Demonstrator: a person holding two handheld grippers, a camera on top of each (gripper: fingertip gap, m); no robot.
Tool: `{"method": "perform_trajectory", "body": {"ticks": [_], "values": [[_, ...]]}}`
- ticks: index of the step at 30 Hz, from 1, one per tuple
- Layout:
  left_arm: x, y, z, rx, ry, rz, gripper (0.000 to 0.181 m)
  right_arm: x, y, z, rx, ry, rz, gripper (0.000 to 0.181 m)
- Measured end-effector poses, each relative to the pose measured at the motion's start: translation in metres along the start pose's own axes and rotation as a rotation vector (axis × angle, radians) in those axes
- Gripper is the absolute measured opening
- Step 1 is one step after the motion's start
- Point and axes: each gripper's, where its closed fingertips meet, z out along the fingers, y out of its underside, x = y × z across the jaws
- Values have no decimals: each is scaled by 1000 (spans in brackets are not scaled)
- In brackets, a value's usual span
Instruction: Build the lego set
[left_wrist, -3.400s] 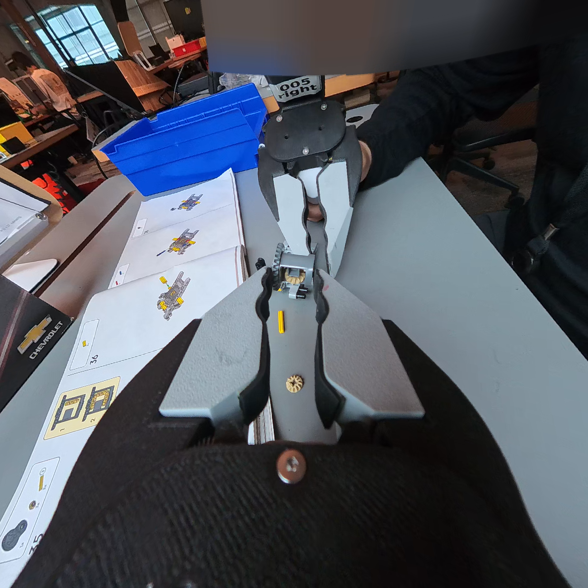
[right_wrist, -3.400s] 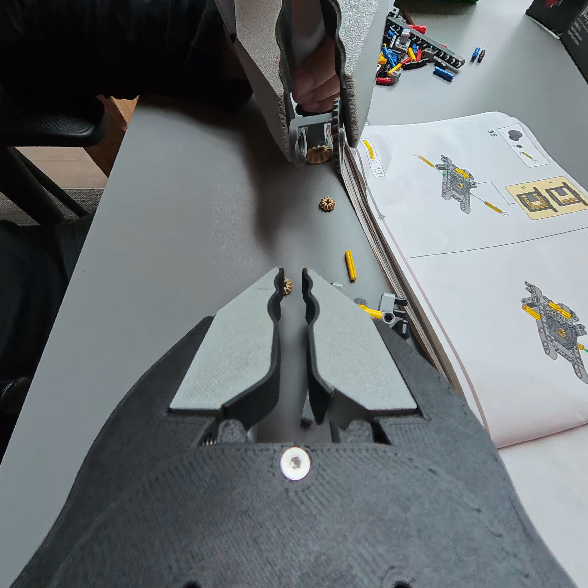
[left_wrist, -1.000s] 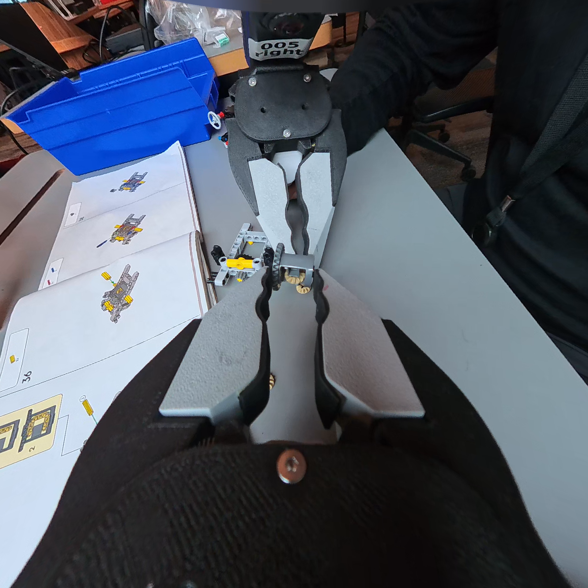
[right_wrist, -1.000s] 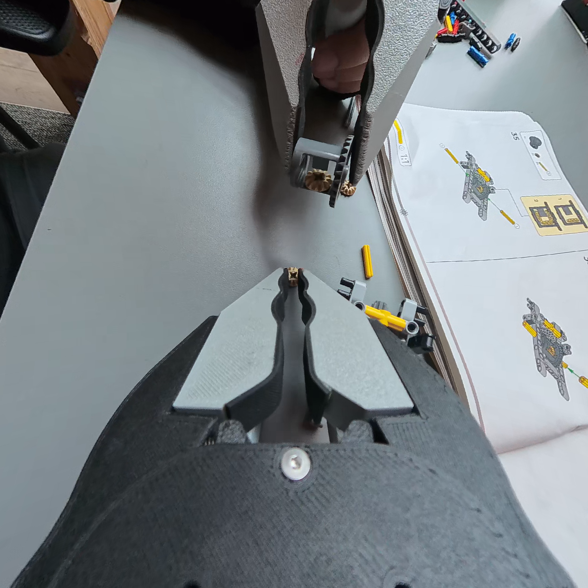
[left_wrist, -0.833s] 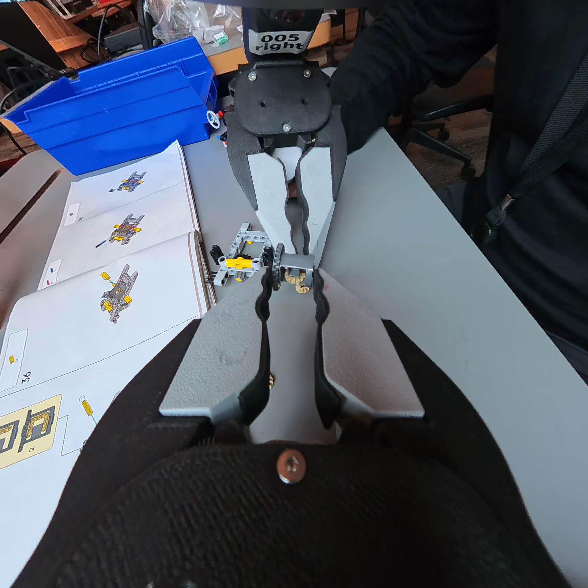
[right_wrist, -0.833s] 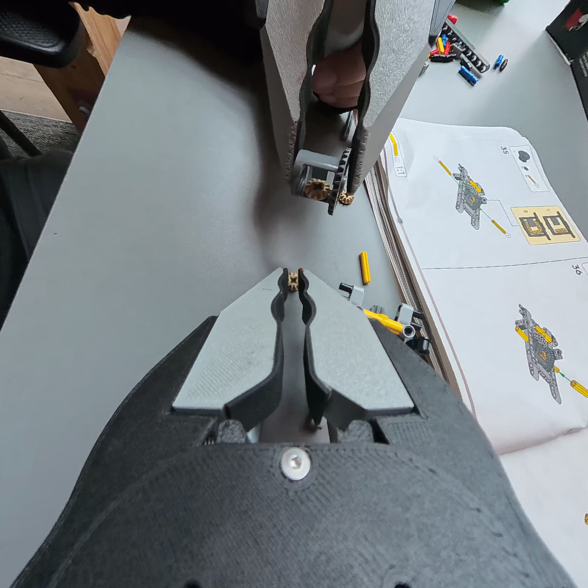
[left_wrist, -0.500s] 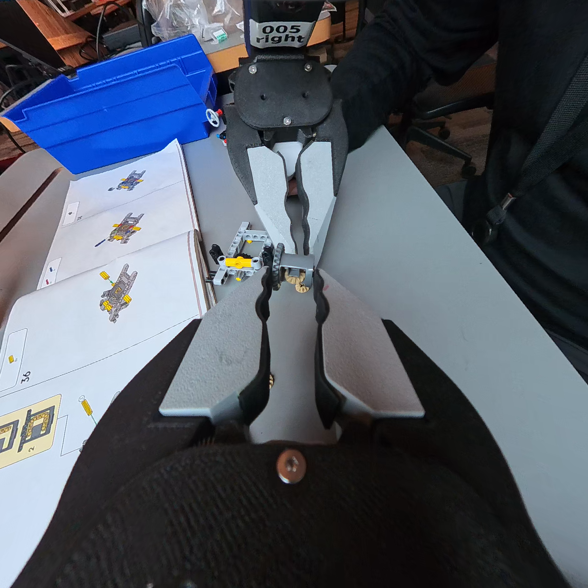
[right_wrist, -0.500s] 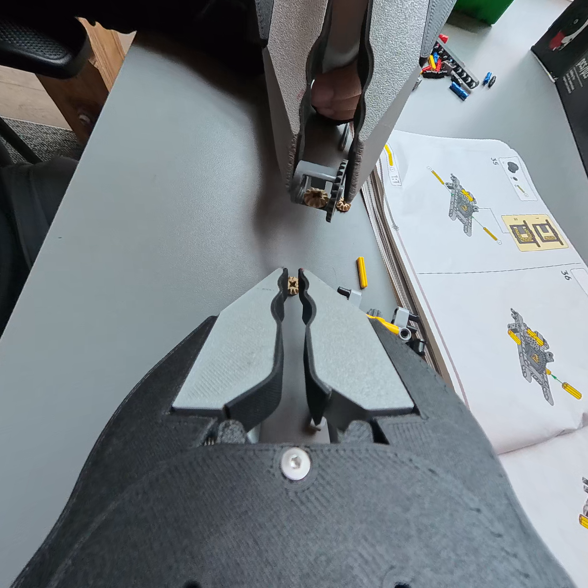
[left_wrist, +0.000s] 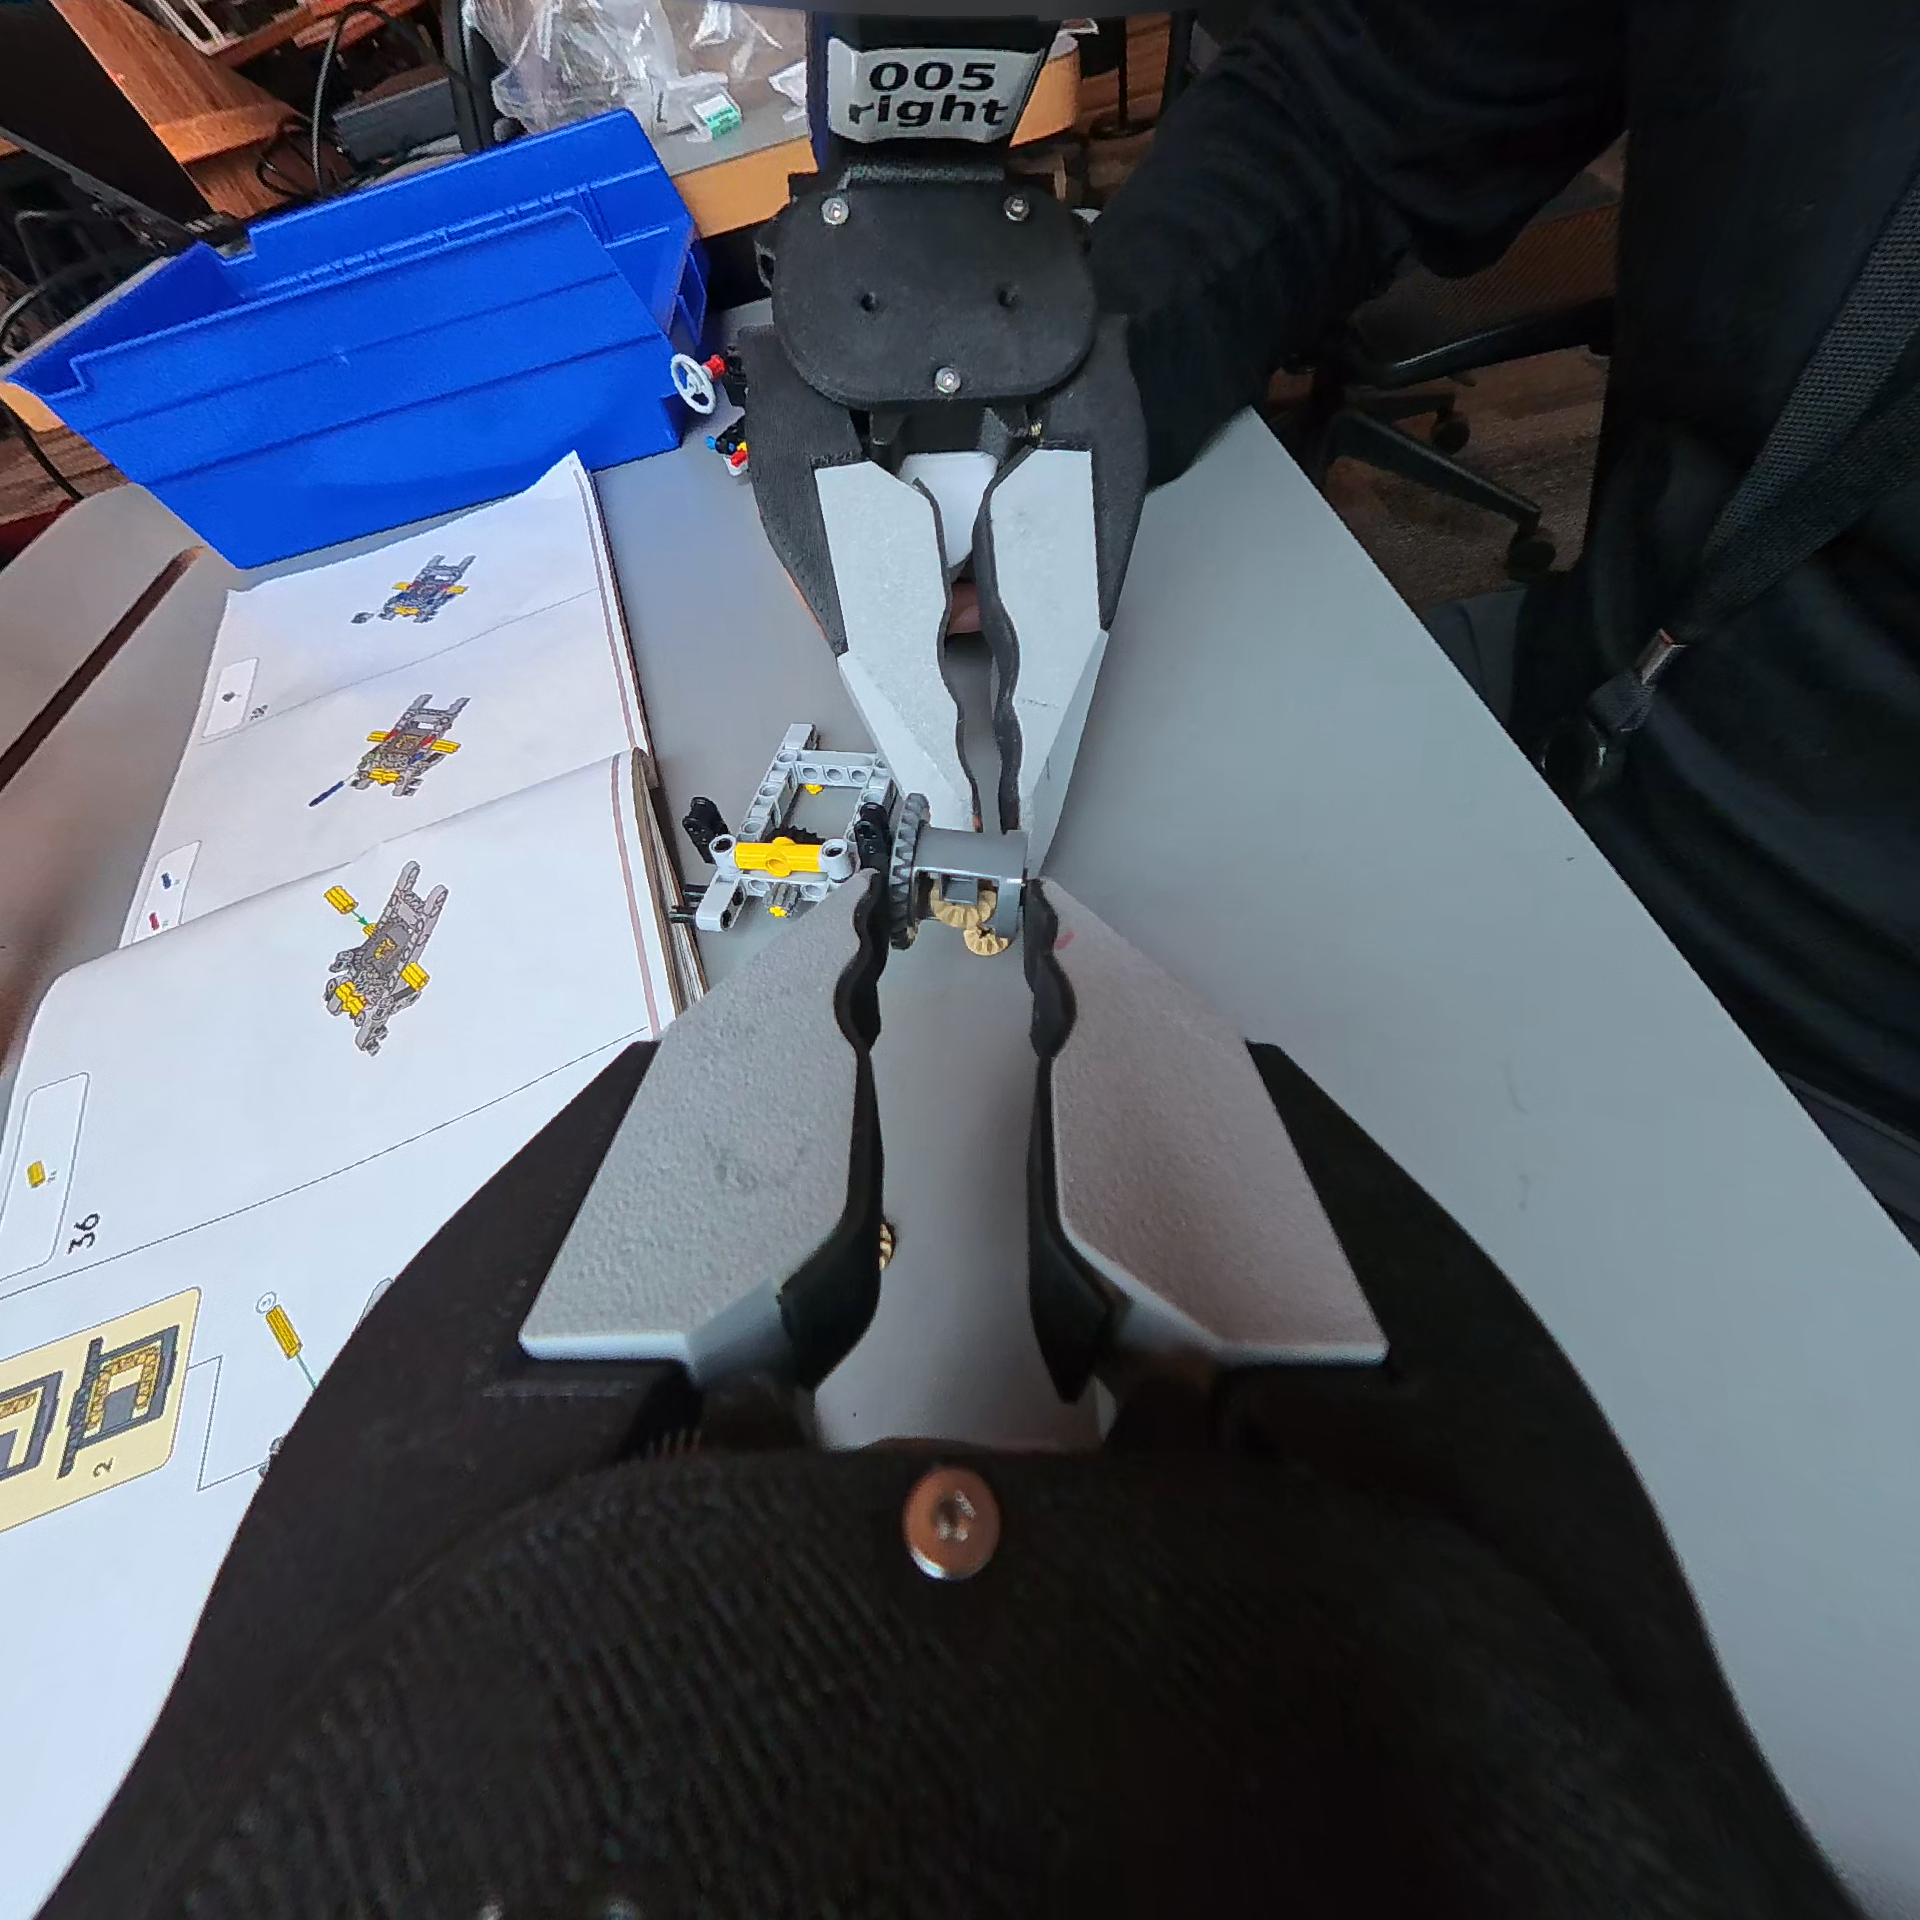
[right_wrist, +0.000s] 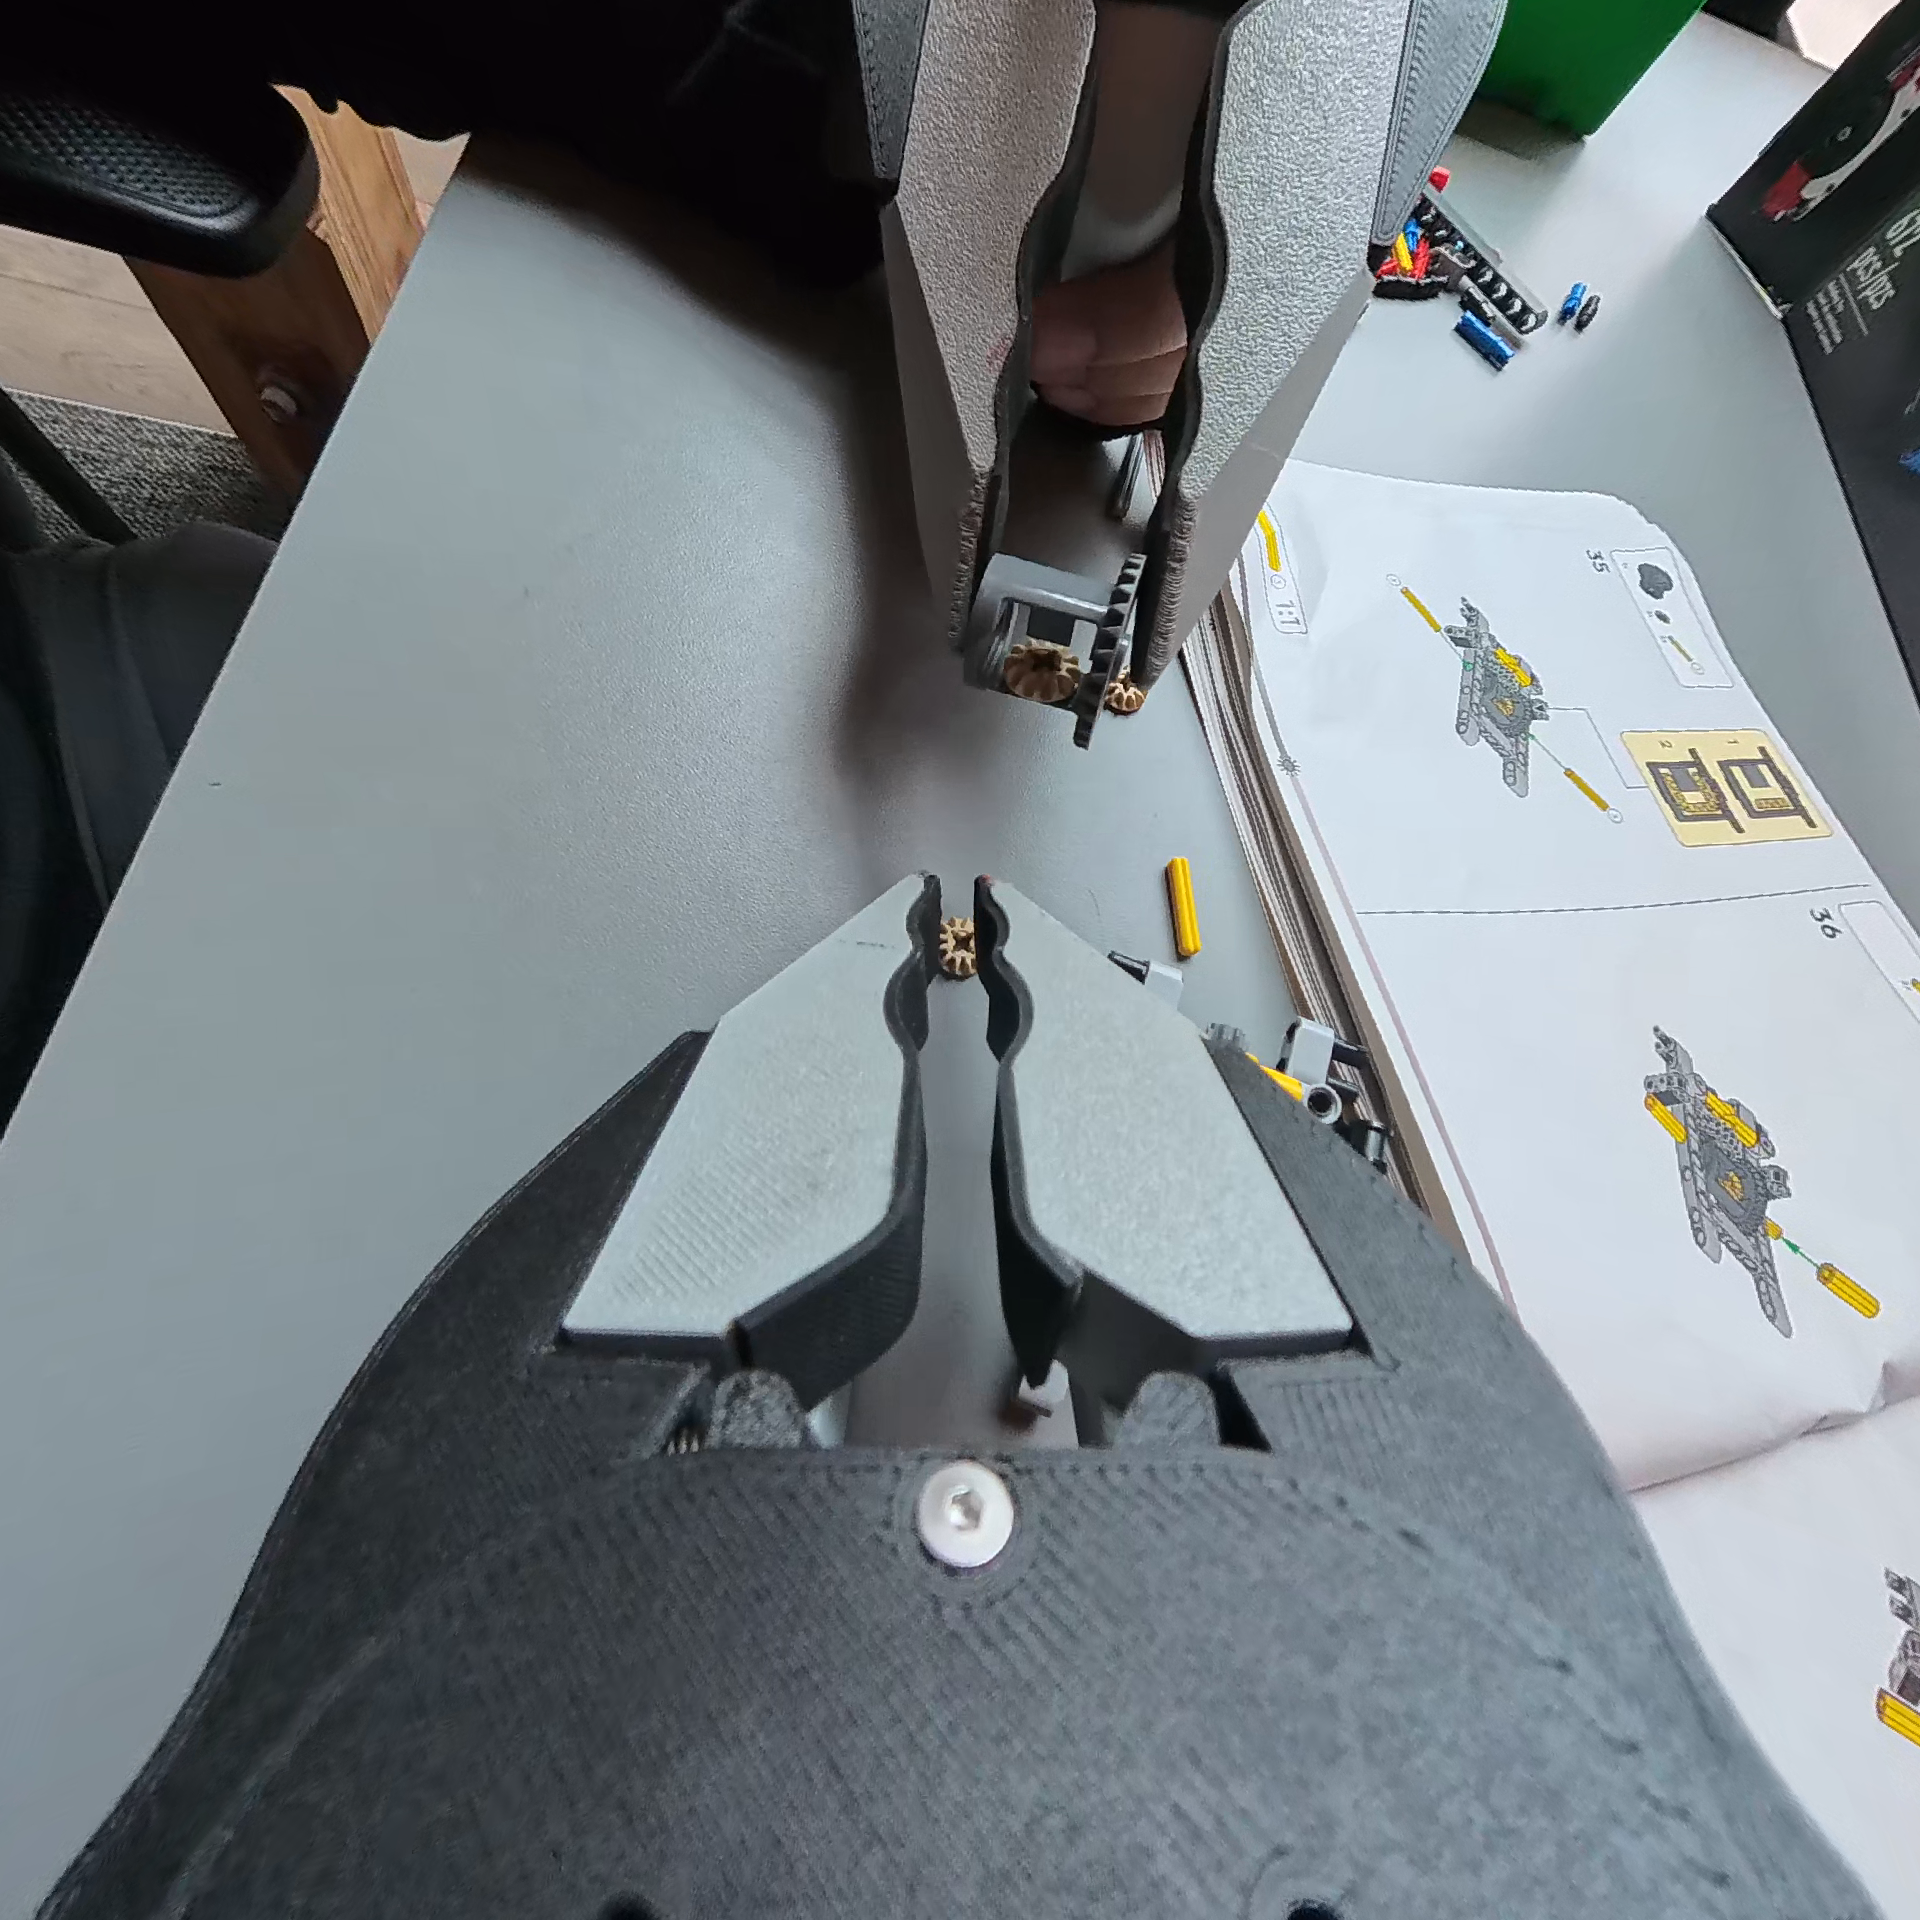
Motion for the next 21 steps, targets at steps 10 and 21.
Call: {"method": "perform_trajectory", "body": {"ticks": [10, 21], "values": [[0, 0, 0, -2, 0, -1, 23, 5, 15, 6, -94, 2, 47, 13], [0, 0, 0, -3, 0, -1, 23, 3, 18, 7, -112, -2, 28, 8]]}}
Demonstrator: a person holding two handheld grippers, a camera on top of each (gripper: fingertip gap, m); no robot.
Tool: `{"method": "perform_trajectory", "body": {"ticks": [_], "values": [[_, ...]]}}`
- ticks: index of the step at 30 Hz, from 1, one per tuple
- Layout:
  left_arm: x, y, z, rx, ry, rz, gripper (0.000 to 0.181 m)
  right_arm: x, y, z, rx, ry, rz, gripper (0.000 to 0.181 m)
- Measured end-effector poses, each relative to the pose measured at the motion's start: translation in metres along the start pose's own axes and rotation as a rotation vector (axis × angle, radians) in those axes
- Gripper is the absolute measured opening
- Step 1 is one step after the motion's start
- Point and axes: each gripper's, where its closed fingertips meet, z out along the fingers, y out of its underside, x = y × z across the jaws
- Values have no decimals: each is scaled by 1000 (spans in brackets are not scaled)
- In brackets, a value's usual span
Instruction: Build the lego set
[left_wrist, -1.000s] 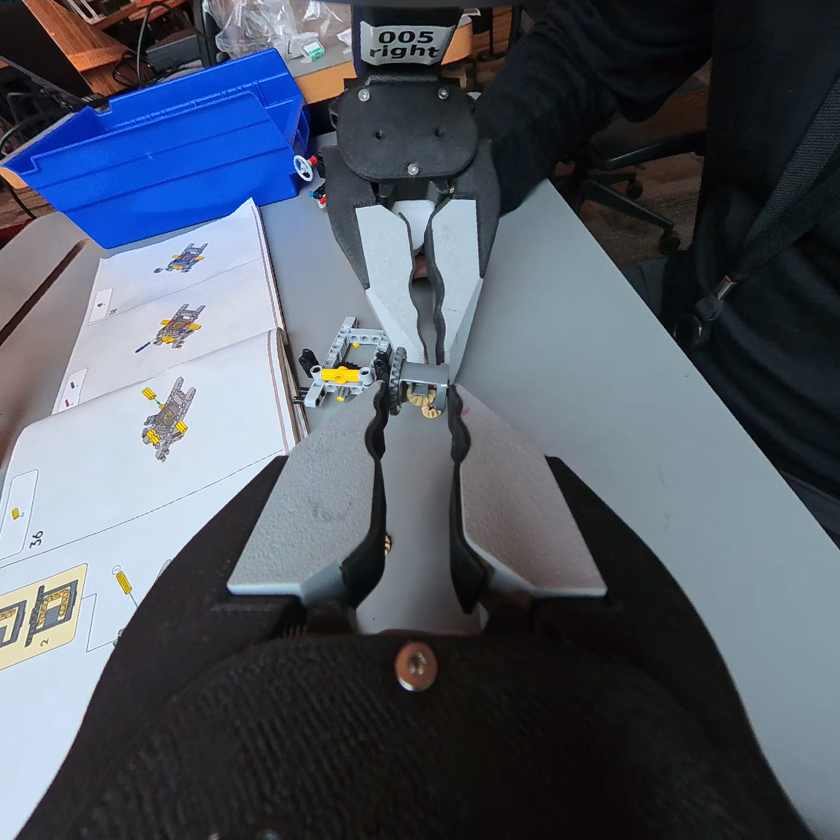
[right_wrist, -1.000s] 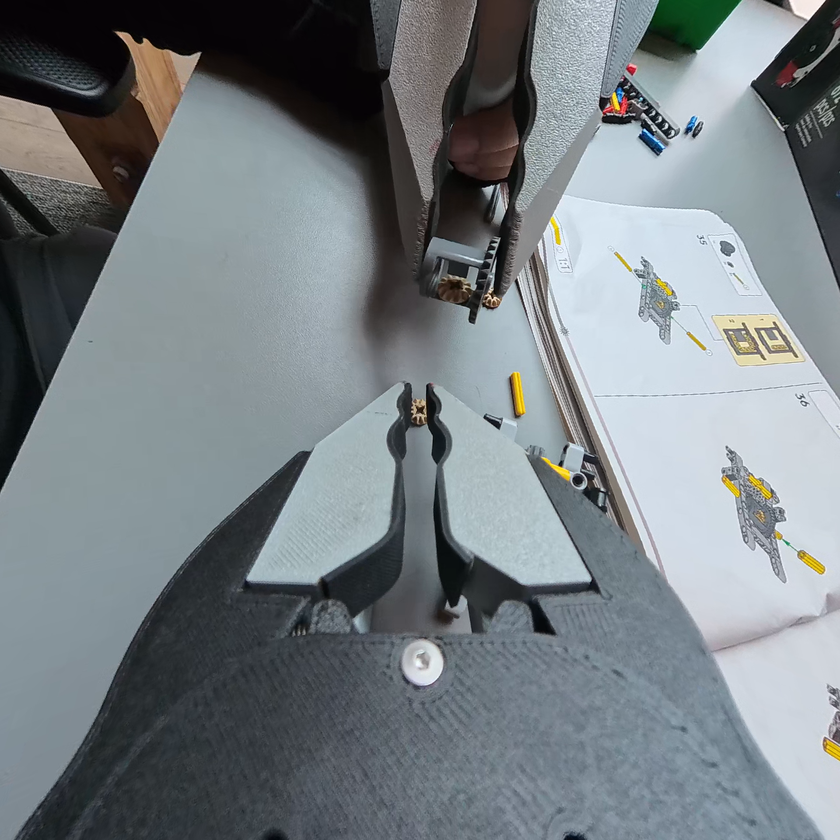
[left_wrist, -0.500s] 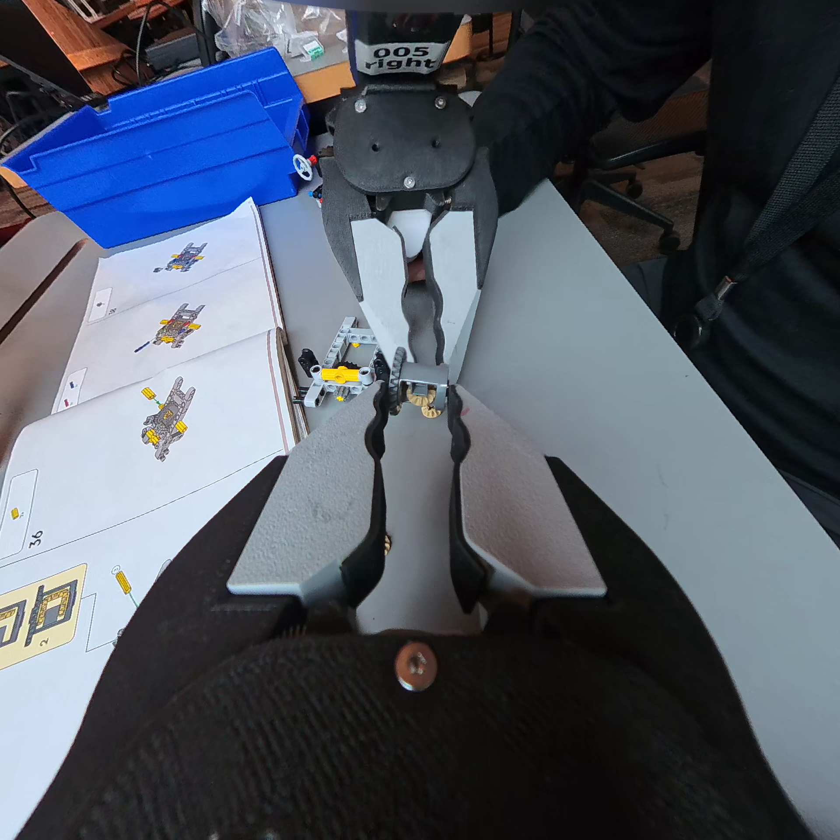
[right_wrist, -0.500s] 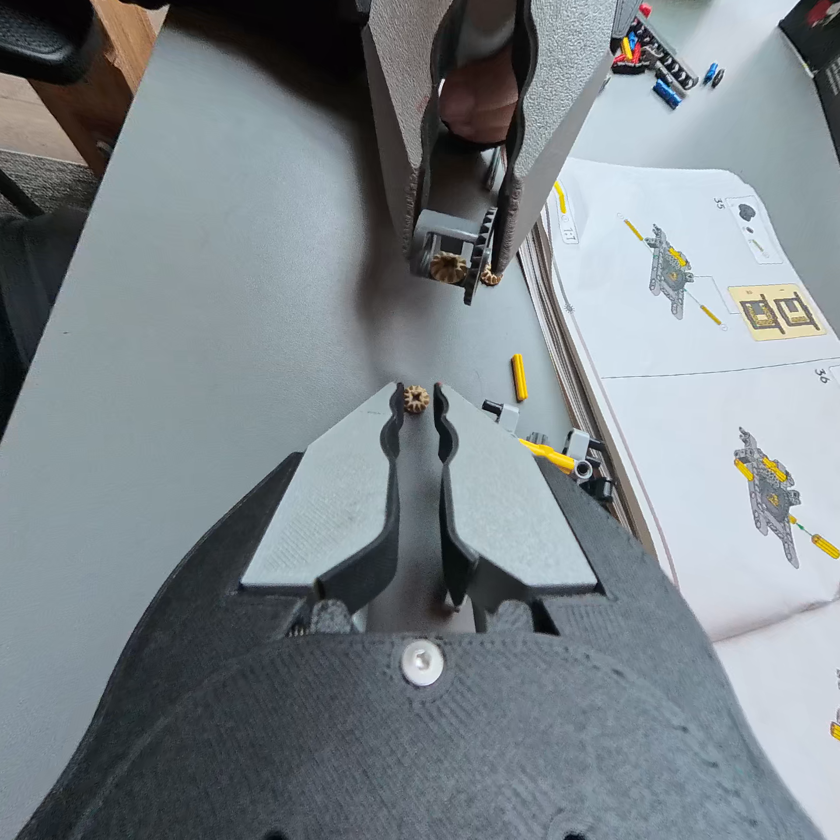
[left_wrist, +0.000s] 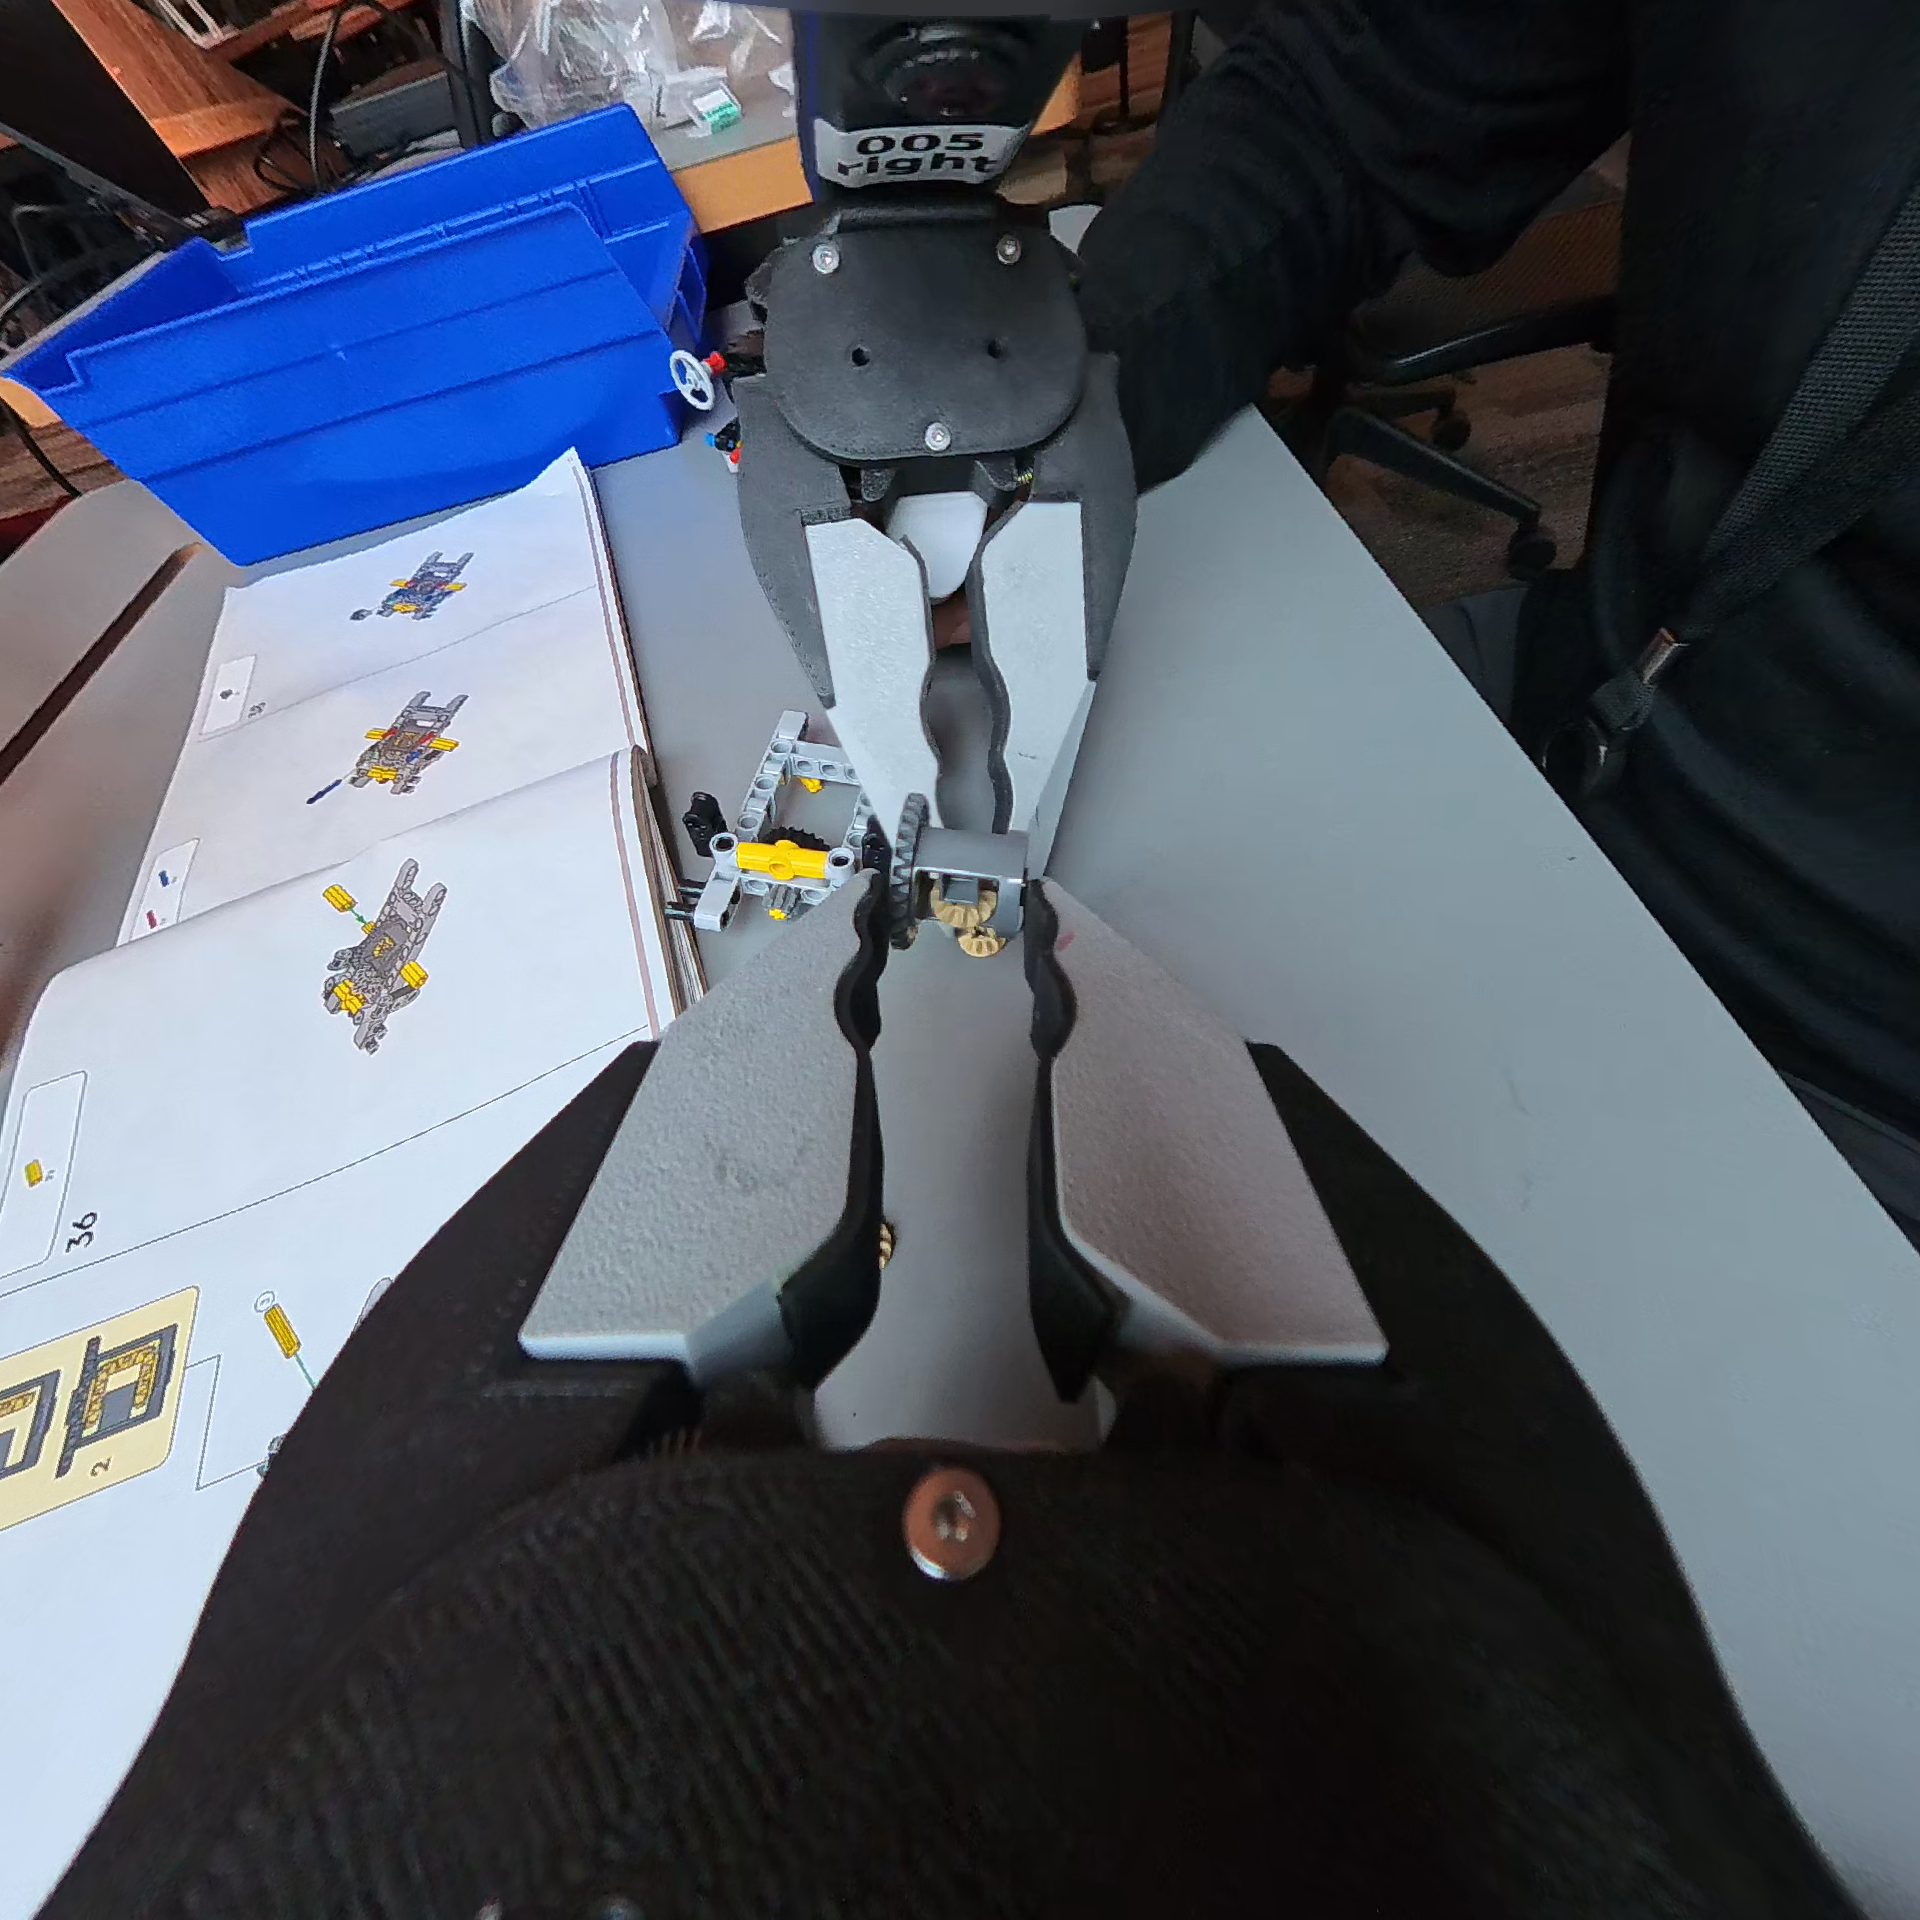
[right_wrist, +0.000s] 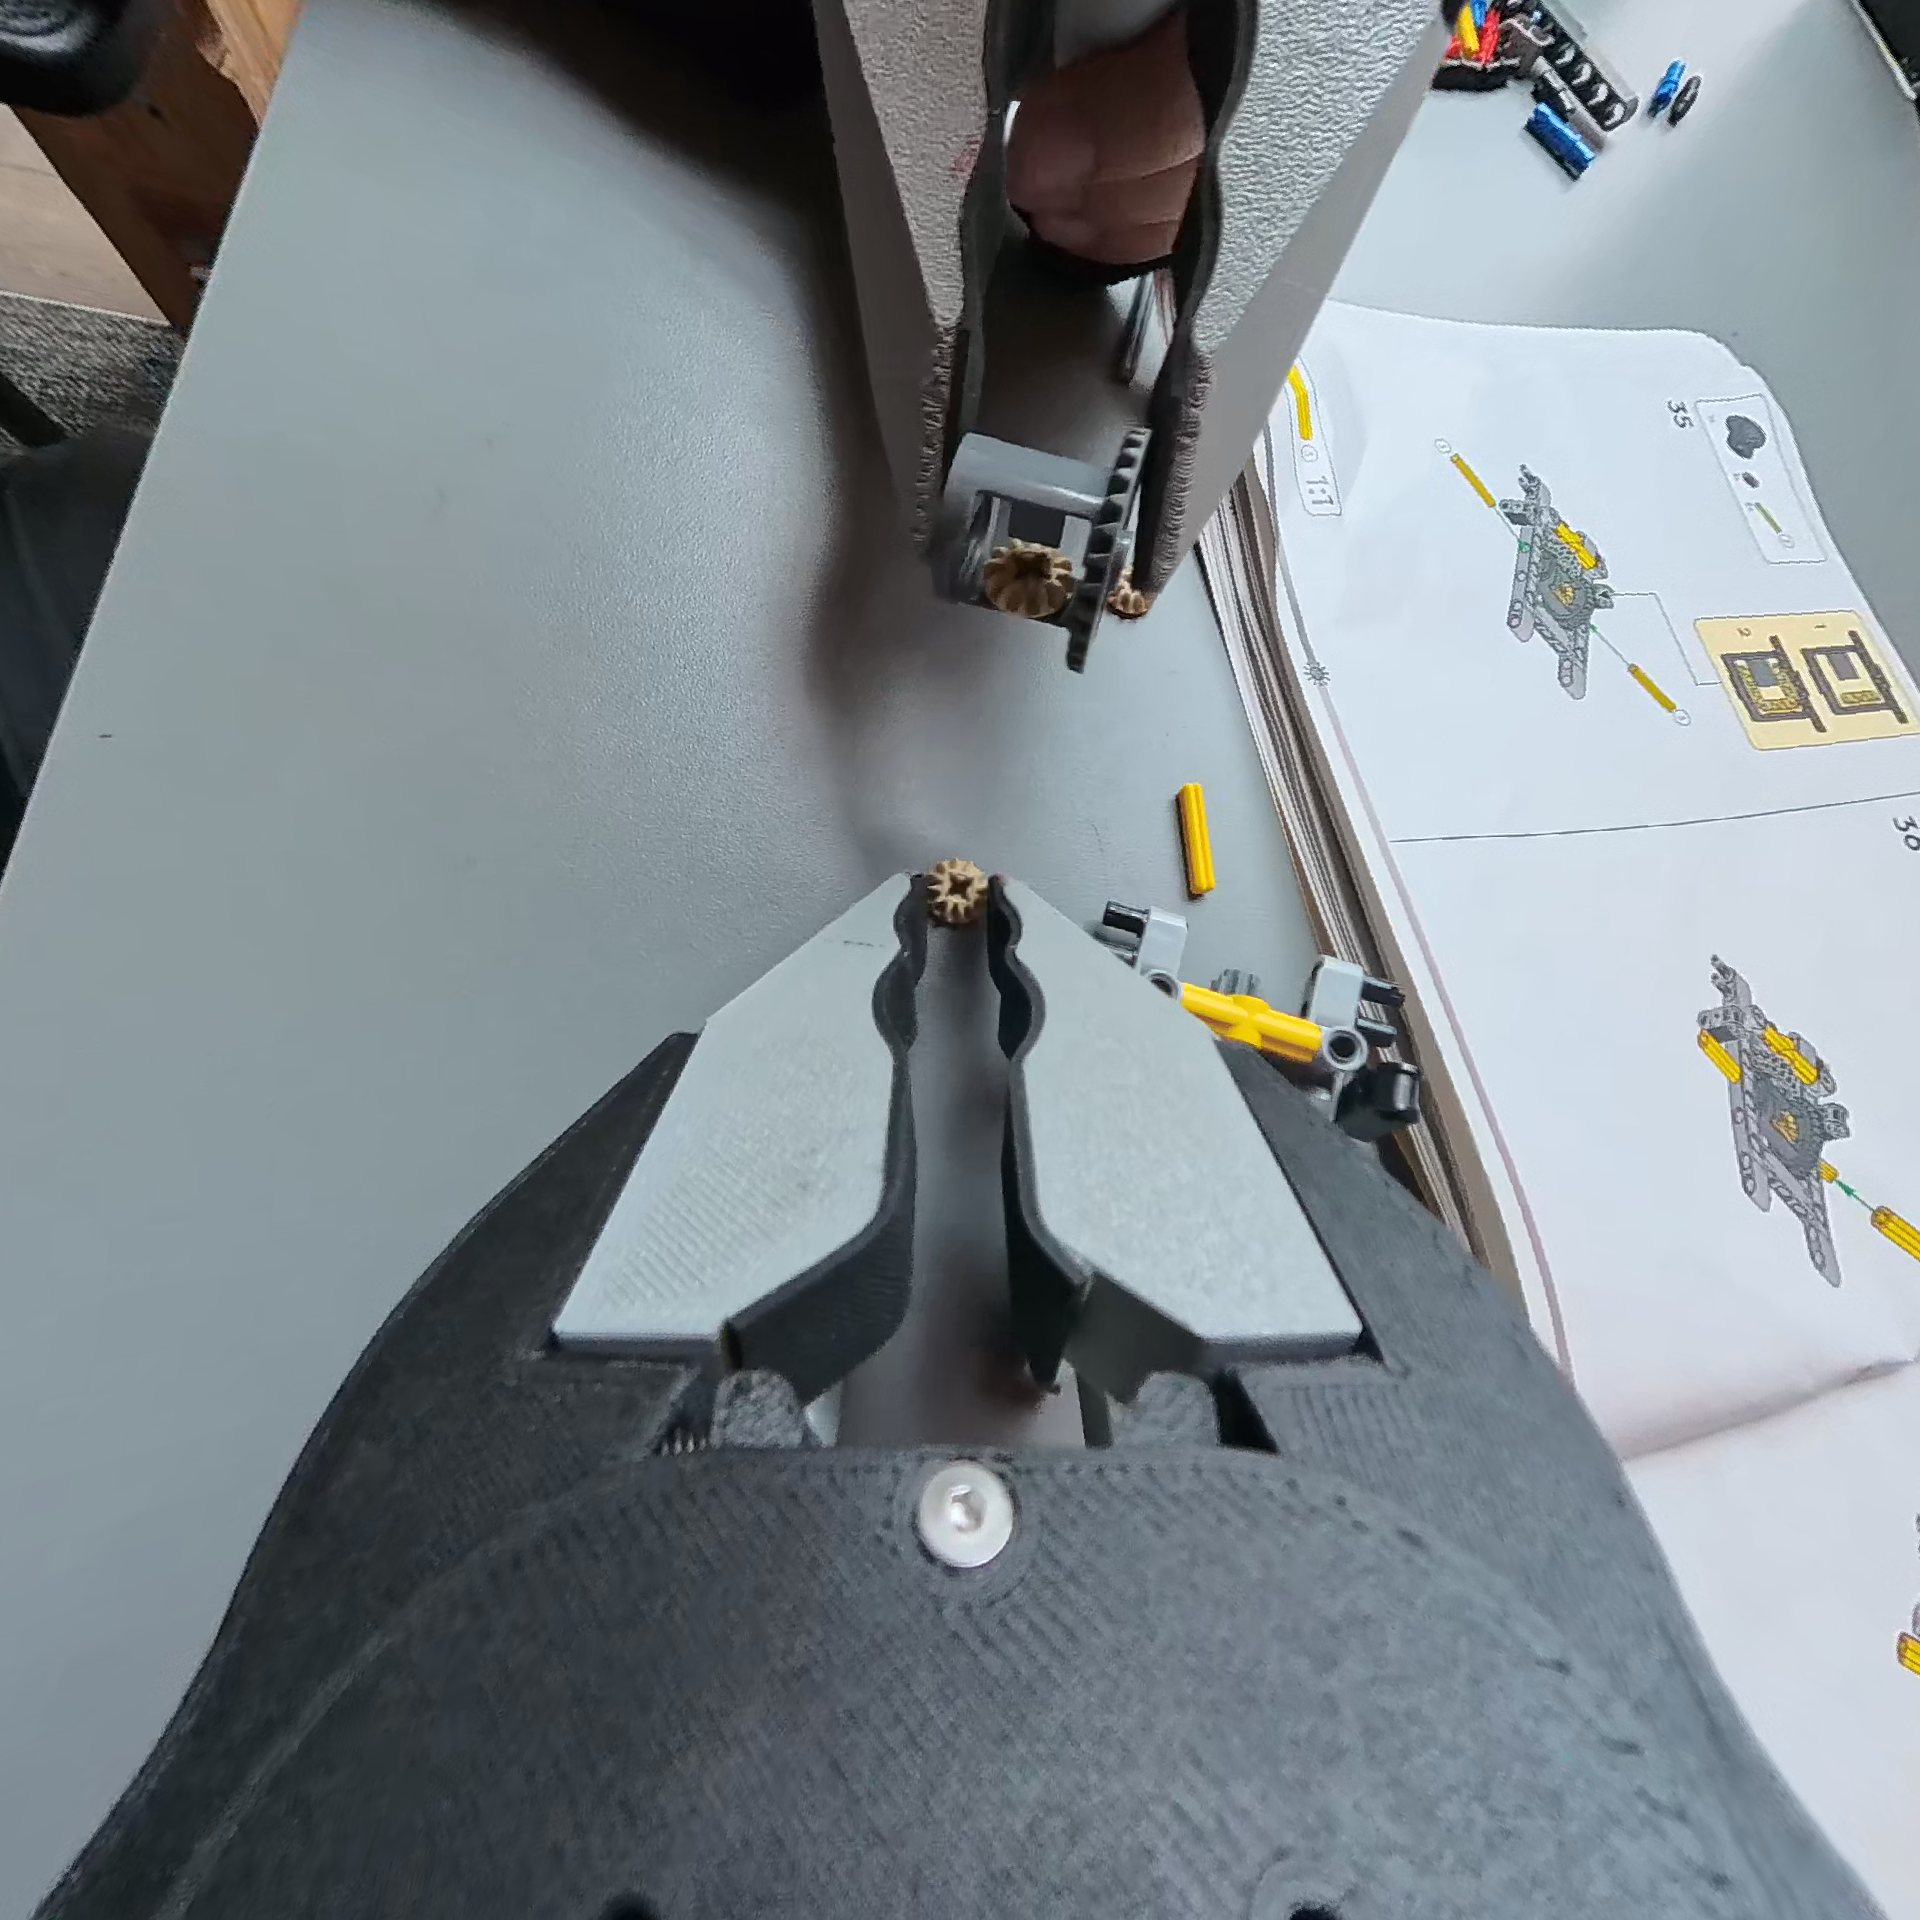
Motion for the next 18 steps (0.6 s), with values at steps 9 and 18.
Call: {"method": "perform_trajectory", "body": {"ticks": [9, 18], "values": [[0, 0, 0, 1, 1, 0, 23, -8, -2, 0, 8, -20, -47, 7], [0, 0, 0, 2, 2, -1, 23, -23, -8, 0, 34, -56, -128, 7]]}}
